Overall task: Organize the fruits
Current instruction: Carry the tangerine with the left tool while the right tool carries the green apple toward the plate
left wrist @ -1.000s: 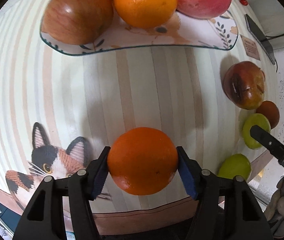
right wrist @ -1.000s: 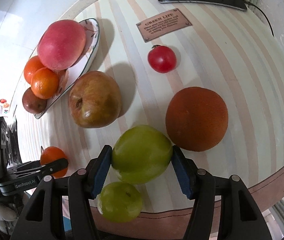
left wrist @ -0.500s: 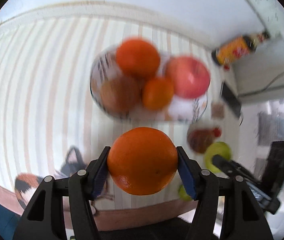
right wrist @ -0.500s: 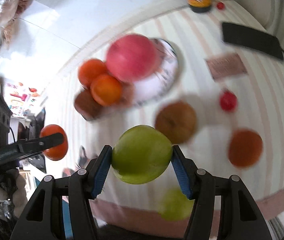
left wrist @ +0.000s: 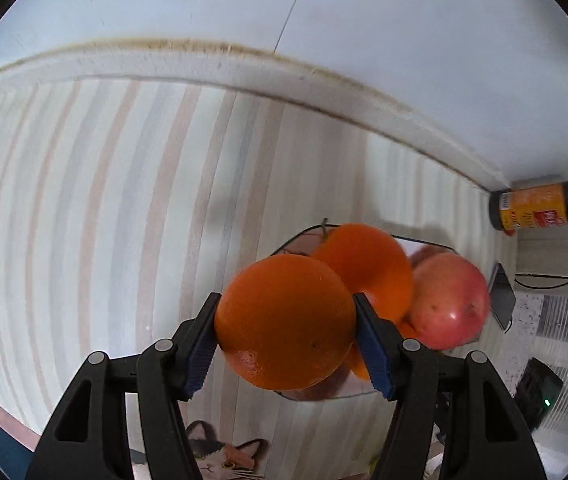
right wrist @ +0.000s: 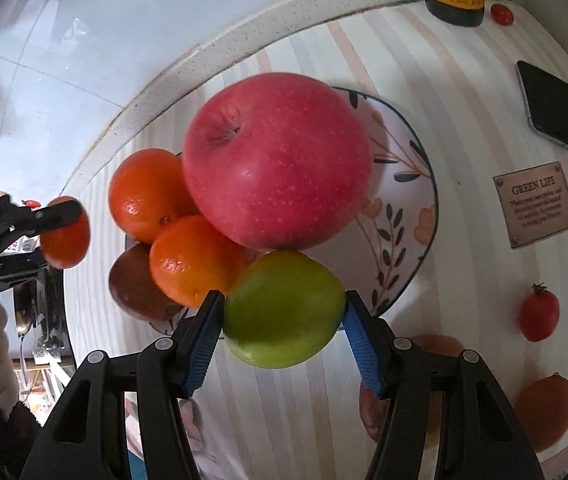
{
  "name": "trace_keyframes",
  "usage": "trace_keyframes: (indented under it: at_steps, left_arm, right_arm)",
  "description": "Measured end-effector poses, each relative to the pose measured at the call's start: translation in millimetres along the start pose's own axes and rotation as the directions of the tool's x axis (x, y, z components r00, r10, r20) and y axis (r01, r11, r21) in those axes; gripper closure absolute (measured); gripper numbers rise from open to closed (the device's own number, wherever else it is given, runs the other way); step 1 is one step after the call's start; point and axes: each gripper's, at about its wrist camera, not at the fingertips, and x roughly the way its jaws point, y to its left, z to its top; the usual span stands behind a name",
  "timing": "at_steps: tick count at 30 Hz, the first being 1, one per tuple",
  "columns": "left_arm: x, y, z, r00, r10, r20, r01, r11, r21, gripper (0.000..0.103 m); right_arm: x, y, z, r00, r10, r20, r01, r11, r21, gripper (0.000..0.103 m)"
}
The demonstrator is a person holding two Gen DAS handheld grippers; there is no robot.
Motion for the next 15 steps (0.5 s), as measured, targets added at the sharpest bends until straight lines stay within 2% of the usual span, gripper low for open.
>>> trace_keyframes:
  at_steps: [4,7,13,14,15]
  left_arm:
    - [20,13,2,0.998,-0.040,-0.050,0.037,0.997,-0.064,0.041]
    - [22,21,1,0.995,-0.088,-0.049,0.082,0.990,-0.114,0.041]
    - [25,26,-2,0.990,-0.115,-0.082,0.103,0.985,-0.141,0.041]
    - [26,27,-3,0.989,-0.122,-0.085,0.110,0.984,-0.139,0.032]
    - [26,27,-4,0.988,-0.132,-0.077,0.120,0.983,-0.137,0.019]
  right_arm:
    - [-2,3,0,1.000,-0.012,0.007,0.012,1.000,-0.004,0.040]
    - [2,3,2,1.000,-0.009,0.006,0.009,1.000,0.005,0.039]
    - [7,3,2,0.999,0.034,0.006,-0.034,0.998,0.048,0.032]
    - [6,3,3,0.999,0.040,0.007,-0.040,0.998,0.051,0.030]
    - [5,4,3,0.999,0.042,0.008,-0.042,0.998,0.050,0.029]
